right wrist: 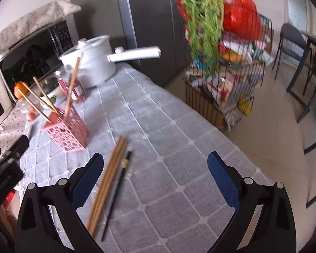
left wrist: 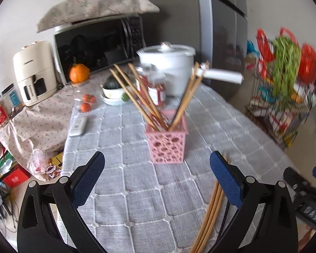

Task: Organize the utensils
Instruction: 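Withdraw both tools from the holder back to the remaining chopsticks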

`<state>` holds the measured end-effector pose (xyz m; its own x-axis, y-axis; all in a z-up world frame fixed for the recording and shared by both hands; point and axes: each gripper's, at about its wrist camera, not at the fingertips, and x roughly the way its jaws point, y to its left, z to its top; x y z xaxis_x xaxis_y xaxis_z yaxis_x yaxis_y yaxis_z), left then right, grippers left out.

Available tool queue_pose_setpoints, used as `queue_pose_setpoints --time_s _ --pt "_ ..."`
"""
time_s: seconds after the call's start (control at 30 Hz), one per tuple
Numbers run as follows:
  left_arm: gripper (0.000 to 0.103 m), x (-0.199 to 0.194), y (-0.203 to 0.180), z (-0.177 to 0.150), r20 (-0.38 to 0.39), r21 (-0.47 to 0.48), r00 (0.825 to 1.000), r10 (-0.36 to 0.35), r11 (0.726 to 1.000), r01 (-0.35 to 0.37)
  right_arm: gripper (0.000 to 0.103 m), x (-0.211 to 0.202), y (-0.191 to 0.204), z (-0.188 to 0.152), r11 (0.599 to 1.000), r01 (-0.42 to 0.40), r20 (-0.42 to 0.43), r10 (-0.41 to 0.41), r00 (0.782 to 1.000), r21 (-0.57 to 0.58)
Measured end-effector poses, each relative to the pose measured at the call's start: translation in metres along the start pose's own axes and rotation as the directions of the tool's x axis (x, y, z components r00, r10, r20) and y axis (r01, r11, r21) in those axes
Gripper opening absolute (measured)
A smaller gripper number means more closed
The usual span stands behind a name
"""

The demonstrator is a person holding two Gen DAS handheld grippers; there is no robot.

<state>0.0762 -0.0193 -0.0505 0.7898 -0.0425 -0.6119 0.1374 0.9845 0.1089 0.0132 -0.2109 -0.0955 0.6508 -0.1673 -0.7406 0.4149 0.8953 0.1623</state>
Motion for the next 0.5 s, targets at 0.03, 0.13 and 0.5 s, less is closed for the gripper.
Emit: queue_pose_setpoints --time_s 0.03,0.13,0.5 --pt "0.096 0.006 -0.006 -0.001 -0.019 0.017 1.0 -0.012 1.0 0.012 0.096 0.002 -0.006 0.001 1.0 0.006 -0.016 -0.005 1.0 0.015" --pt "0.096 0.032 -0.023 -0.003 -0.125 0.039 0.986 -0.112 0.992 0.118 0.096 0.005 -0.021 0.004 0.998 0.023 -0.036 -0.021 0.999 0.061" --pt "0.08 0.119 -0.068 0.004 -0.431 -0.084 0.851 -0.301 0.952 0.294 0.096 0.024 -0.071 0.008 0.953 -0.036 -0.19 0.097 0.977 0.301"
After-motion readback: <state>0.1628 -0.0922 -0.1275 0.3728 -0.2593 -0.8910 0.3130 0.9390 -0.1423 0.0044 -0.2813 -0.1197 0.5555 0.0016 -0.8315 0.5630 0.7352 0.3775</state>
